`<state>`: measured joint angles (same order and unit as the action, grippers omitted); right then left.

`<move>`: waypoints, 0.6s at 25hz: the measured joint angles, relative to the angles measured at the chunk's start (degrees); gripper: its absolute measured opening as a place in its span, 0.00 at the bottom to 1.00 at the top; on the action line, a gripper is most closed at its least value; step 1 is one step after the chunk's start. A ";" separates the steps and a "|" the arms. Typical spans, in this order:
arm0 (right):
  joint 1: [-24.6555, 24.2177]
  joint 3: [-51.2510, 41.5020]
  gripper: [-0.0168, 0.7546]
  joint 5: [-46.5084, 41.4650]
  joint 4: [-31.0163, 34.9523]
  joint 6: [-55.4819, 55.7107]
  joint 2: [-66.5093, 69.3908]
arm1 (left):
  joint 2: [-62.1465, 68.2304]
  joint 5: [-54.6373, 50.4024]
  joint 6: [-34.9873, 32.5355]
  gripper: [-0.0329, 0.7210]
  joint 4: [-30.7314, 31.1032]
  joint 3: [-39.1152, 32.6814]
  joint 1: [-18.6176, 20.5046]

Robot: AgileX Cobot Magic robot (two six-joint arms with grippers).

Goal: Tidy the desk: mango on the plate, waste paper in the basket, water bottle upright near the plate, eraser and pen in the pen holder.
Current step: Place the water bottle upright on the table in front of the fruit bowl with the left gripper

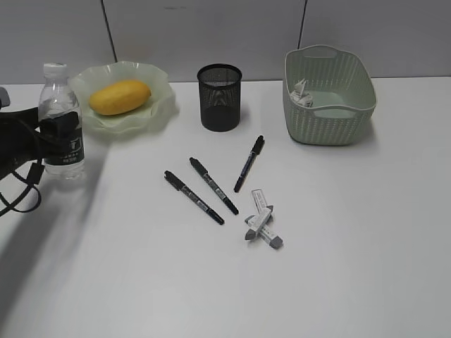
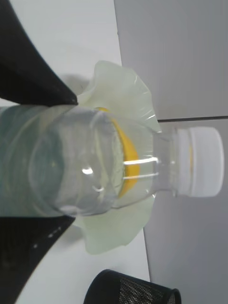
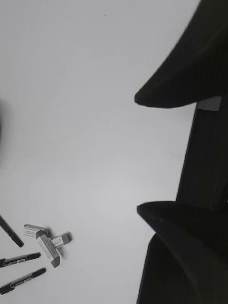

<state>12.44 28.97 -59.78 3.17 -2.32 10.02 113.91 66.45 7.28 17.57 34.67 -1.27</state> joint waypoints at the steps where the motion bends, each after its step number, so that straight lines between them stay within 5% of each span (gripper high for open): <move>1: 0.00 0.00 0.66 0.00 0.00 0.00 0.00 | 0.00 0.00 0.07 0.67 0.04 0.17 0.00; 15: 0.00 0.00 0.66 0.00 0.00 0.00 0.00 | 3.87 1.83 1.73 0.67 0.07 3.12 0.00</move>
<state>12.44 28.97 -59.78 3.17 -2.32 10.02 117.77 68.27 9.01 17.64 37.78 -1.27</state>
